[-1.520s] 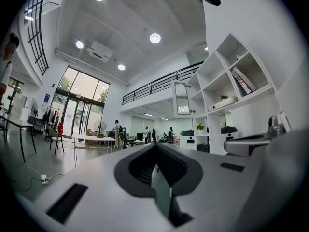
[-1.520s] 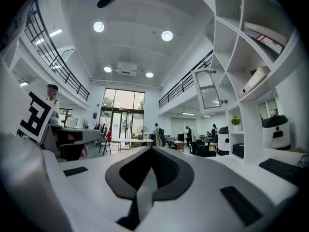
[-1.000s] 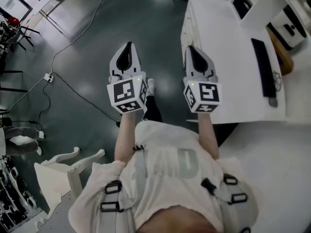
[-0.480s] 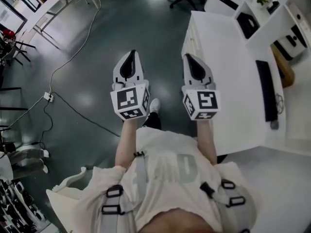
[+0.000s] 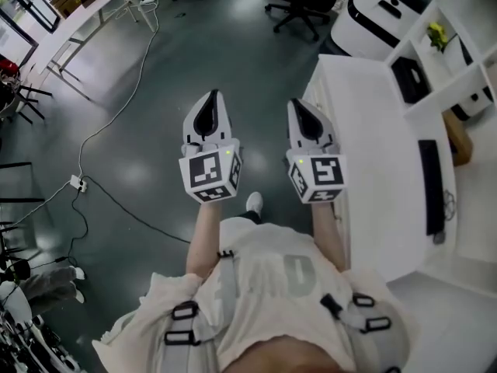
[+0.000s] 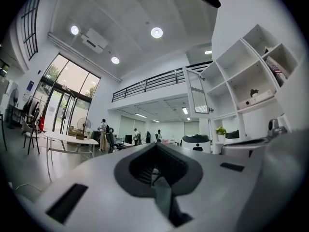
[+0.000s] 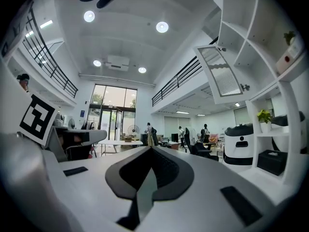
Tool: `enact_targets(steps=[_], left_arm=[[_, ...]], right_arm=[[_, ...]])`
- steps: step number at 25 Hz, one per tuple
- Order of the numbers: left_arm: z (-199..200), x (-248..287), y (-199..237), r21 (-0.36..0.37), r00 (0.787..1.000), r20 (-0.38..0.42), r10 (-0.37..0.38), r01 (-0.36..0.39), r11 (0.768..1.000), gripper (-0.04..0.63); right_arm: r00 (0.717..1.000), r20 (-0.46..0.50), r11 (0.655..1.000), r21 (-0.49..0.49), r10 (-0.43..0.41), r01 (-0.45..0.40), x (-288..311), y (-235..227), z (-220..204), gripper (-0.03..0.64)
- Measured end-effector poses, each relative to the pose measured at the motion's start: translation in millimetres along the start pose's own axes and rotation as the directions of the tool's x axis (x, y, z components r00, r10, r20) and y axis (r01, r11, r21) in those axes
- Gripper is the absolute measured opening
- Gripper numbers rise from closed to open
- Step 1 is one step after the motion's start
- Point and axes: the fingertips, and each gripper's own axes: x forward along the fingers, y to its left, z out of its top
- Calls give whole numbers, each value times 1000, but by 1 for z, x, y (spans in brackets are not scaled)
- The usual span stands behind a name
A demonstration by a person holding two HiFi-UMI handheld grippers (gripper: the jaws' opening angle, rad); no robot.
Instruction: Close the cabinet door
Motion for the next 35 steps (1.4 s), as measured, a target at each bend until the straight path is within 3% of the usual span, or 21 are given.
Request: enact_targets(steps=[13,19,28,35], left_arm=[[-15,89,42,2,999,-29,-34,34,999,5],[-24,106,29,-19,997,-52,-58,57,998,5],[-31,112,24,-31,996,-69,-48,46,998,5],[-27,142,-29,-56,989,-55,-135,132,990,5]], right_arm=[[1000,-18,1000,7,-7,8,100,-8,-8,5],[1000,1,995,98,3,-3,106,-29,-8,5],[1000,-12,999,50,-6,7,108,-37,-13,5],[996,-1,995,44,-88,88,94,-89,-4,5]])
